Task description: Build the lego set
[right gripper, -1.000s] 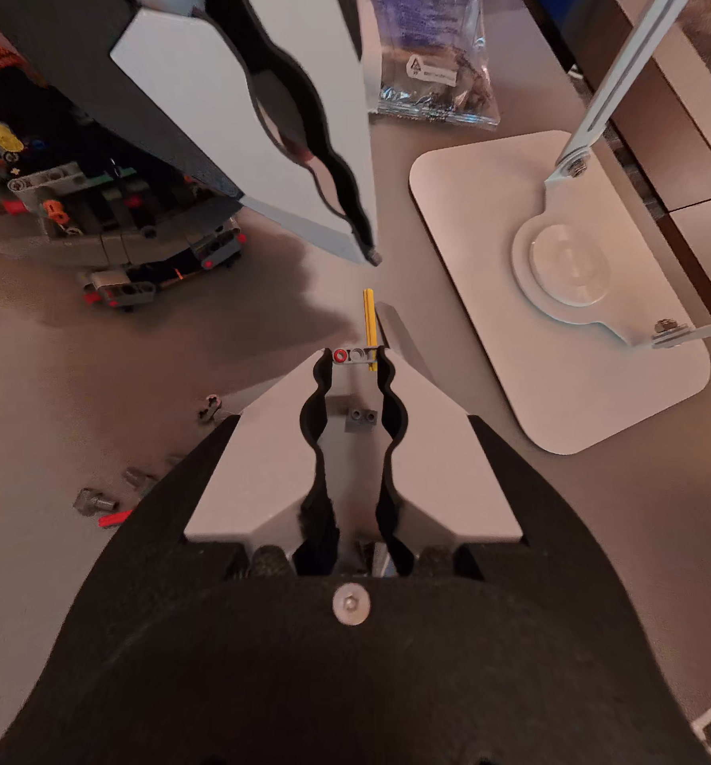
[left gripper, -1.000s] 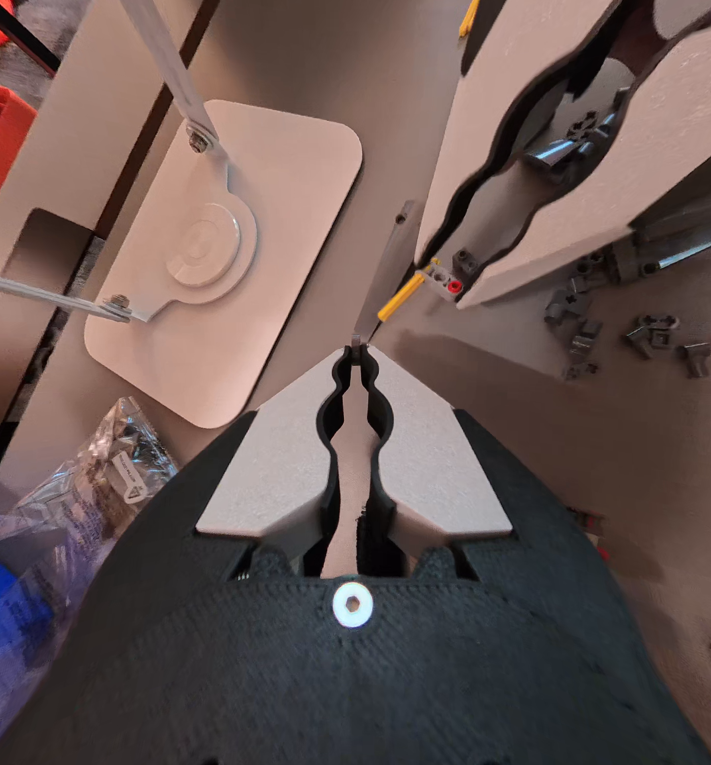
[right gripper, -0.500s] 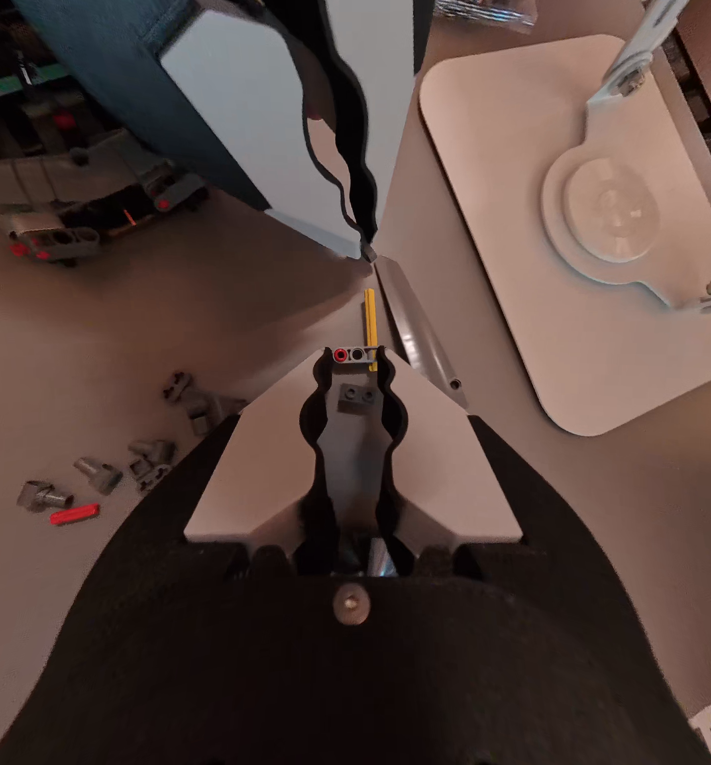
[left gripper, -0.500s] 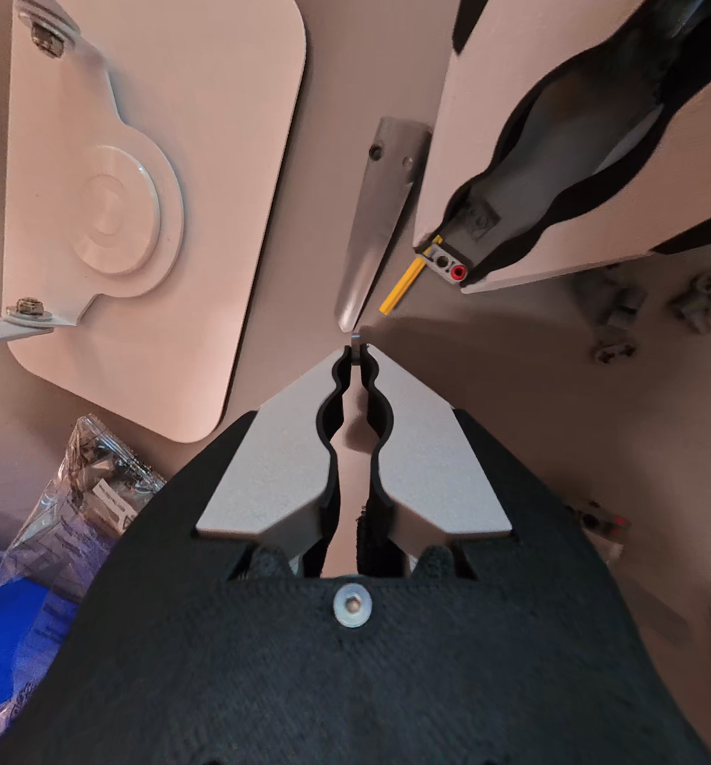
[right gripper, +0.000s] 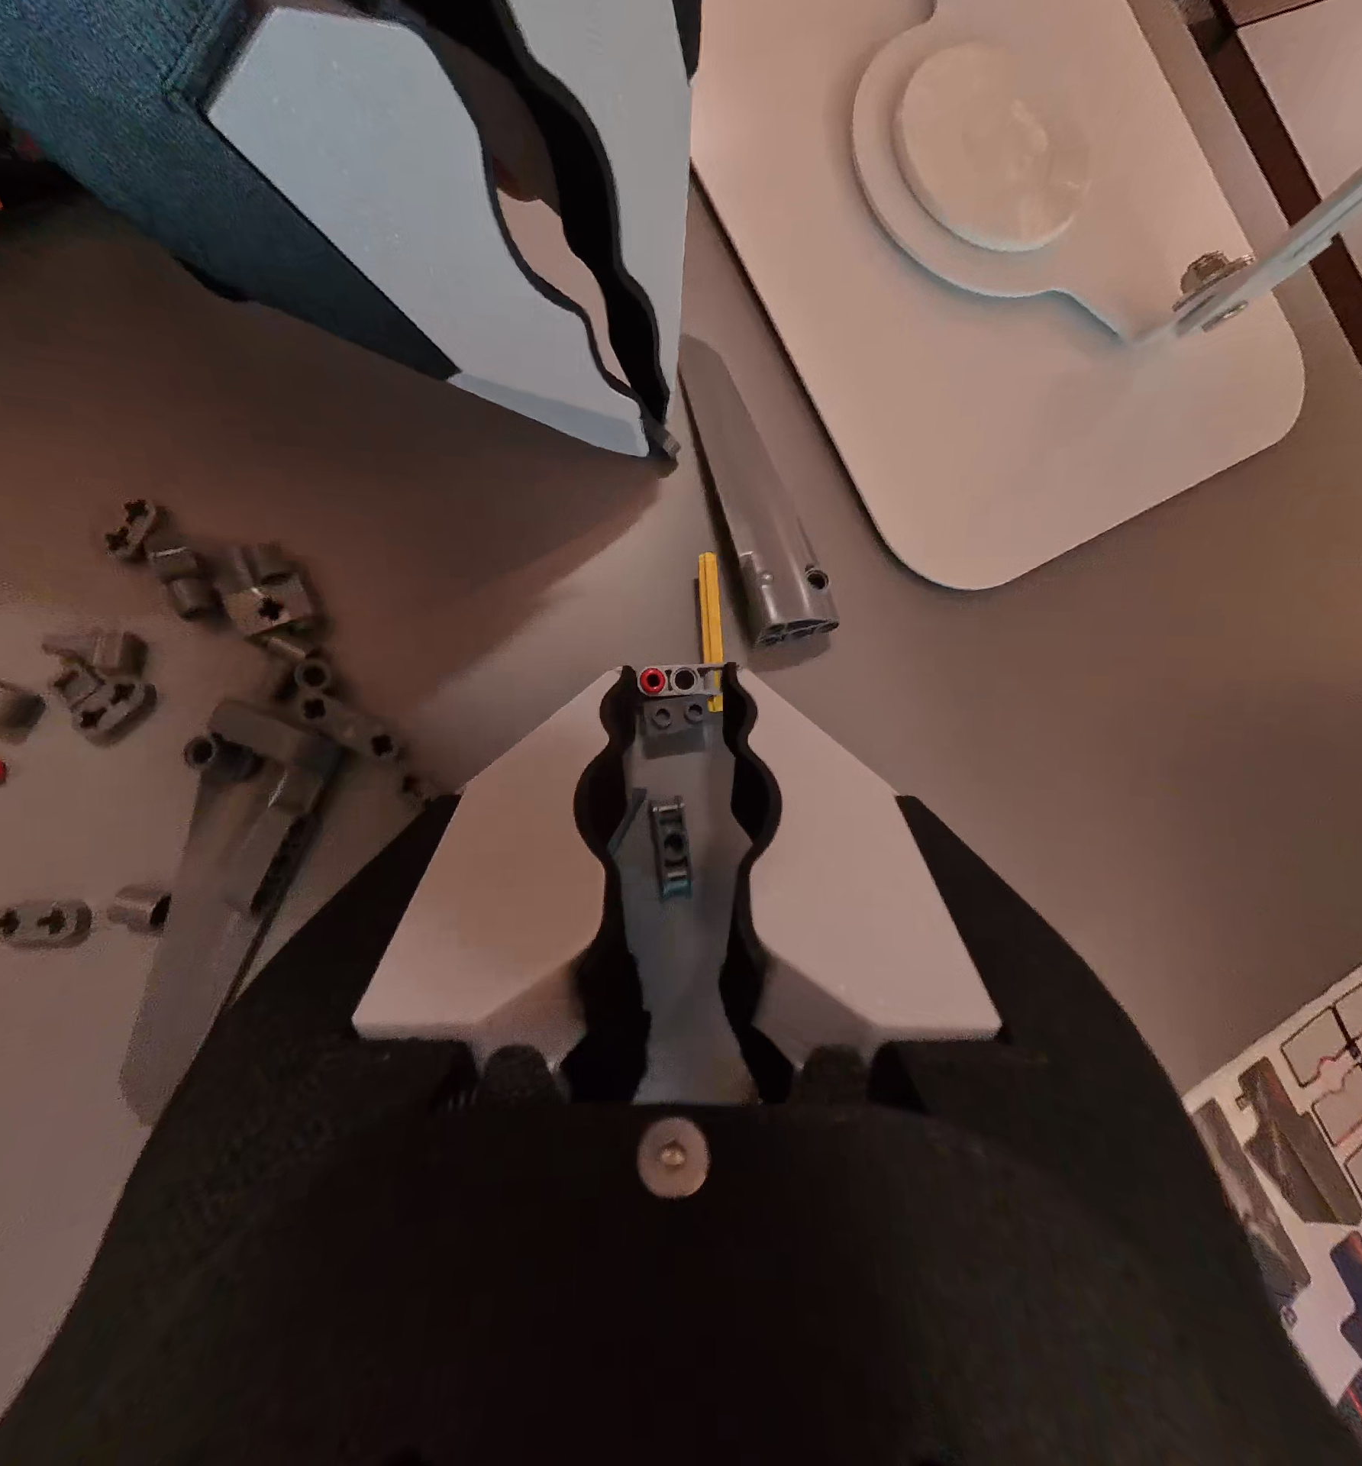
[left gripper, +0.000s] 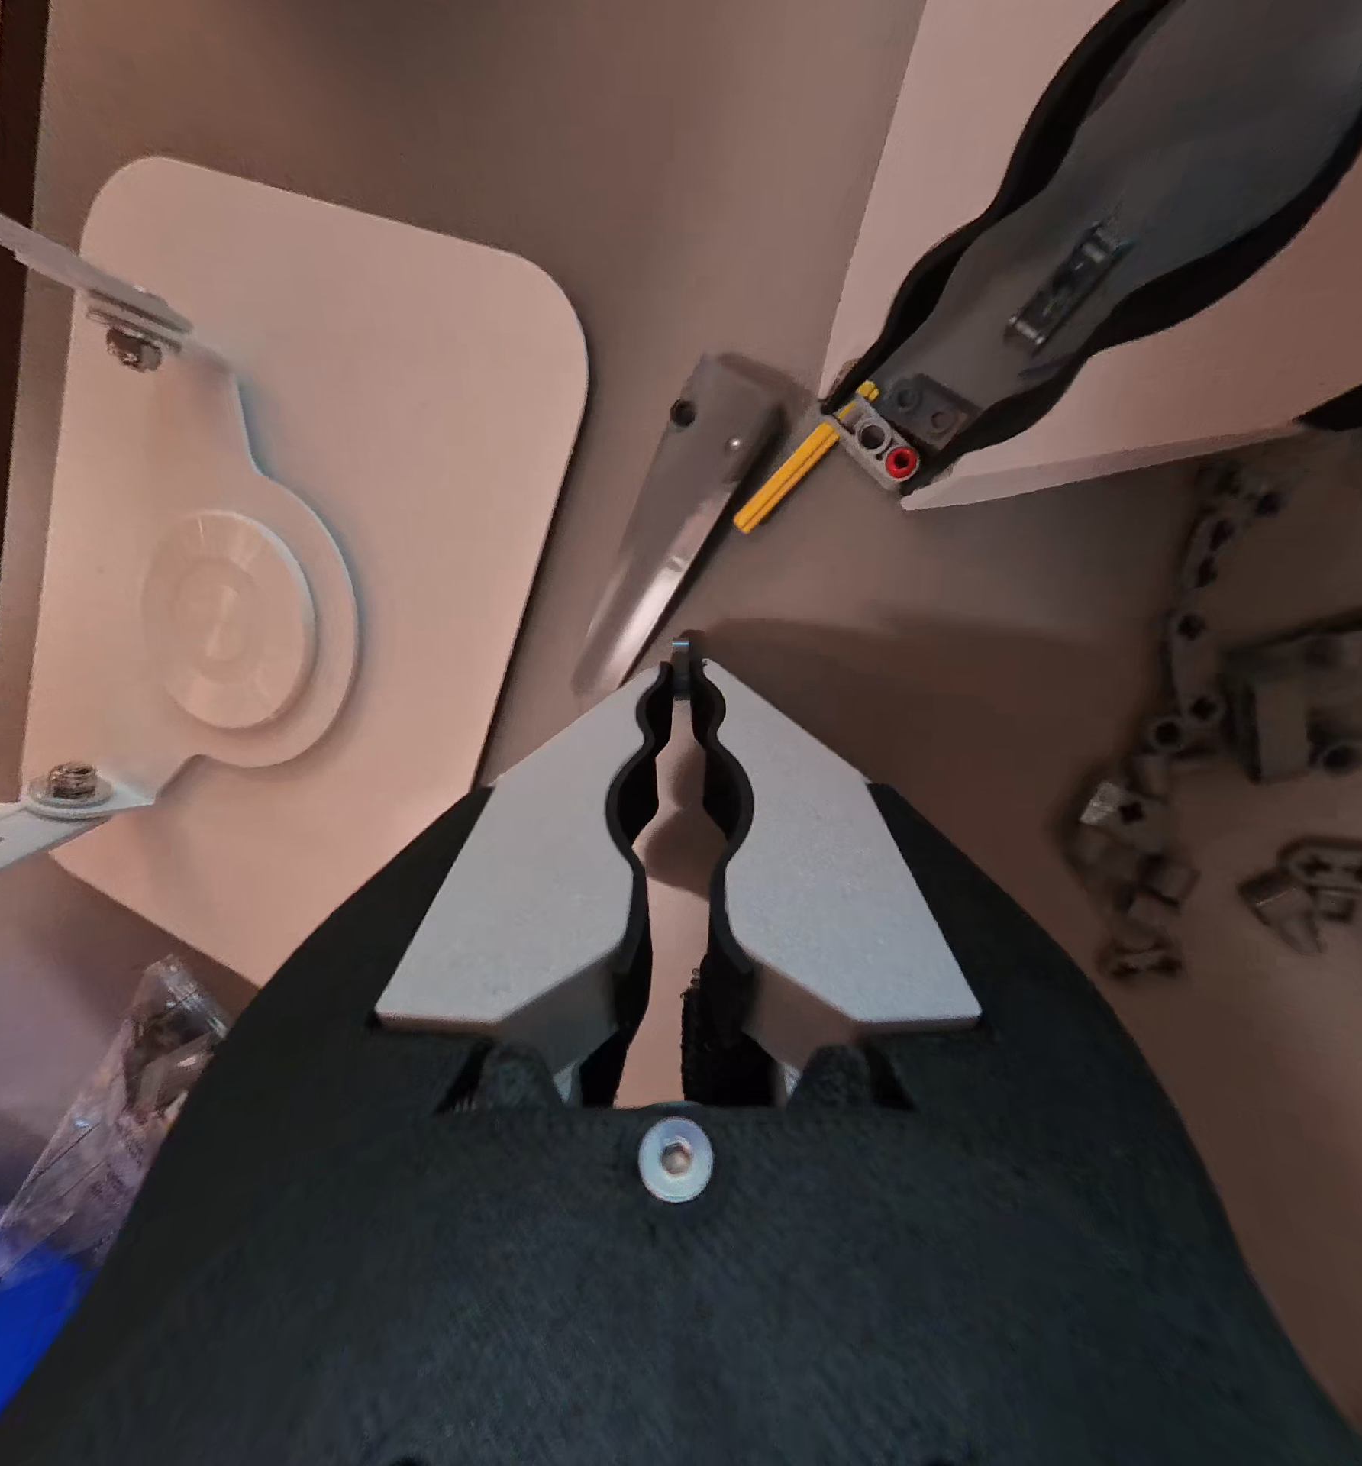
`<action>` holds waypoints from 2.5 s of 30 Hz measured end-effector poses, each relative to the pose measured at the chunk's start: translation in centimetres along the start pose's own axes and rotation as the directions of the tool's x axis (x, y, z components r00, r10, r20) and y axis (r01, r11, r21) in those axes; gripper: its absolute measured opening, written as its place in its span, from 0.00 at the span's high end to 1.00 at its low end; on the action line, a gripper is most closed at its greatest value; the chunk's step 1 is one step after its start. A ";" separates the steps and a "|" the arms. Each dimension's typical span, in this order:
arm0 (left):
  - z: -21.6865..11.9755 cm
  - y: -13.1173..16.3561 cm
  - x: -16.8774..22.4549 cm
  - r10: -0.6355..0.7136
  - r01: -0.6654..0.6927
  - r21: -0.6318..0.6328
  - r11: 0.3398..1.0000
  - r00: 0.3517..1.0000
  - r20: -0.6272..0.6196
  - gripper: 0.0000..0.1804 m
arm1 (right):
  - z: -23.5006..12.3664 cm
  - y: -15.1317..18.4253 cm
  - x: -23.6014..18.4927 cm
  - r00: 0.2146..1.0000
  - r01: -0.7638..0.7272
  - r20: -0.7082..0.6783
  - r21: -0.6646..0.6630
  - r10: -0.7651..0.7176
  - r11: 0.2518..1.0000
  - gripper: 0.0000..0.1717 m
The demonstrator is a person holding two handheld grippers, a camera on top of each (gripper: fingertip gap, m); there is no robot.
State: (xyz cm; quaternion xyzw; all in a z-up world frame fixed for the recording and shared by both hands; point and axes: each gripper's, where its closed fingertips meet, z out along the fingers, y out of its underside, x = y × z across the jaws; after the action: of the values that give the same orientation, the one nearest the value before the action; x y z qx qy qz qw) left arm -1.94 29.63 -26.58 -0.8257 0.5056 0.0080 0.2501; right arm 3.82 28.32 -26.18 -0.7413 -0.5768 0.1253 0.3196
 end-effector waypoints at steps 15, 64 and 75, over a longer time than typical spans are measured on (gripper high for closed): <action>-1.4 0.5 2.5 -0.075 0.079 0.071 0.994 0.996 -0.054 0.83 | -0.2 -0.4 -2.3 0.997 0.039 0.068 -0.006 -0.039 0.999 0.89; -0.6 0.0 2.1 0.072 -0.068 0.059 0.996 0.995 -0.073 0.97 | 0.1 -1.3 -4.3 0.967 0.182 0.167 0.079 -0.193 0.980 0.96; -0.8 0.4 2.1 0.104 -0.102 0.040 0.994 0.994 -0.046 0.97 | -2.8 -0.3 -2.2 0.977 0.103 0.177 0.079 -0.116 0.992 0.84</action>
State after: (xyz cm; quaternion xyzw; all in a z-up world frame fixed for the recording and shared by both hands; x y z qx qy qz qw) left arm -1.43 27.41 -26.55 -0.7936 0.5533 -0.0086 0.2527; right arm 4.46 25.35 -24.23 -0.6823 -0.6387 0.1945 0.2977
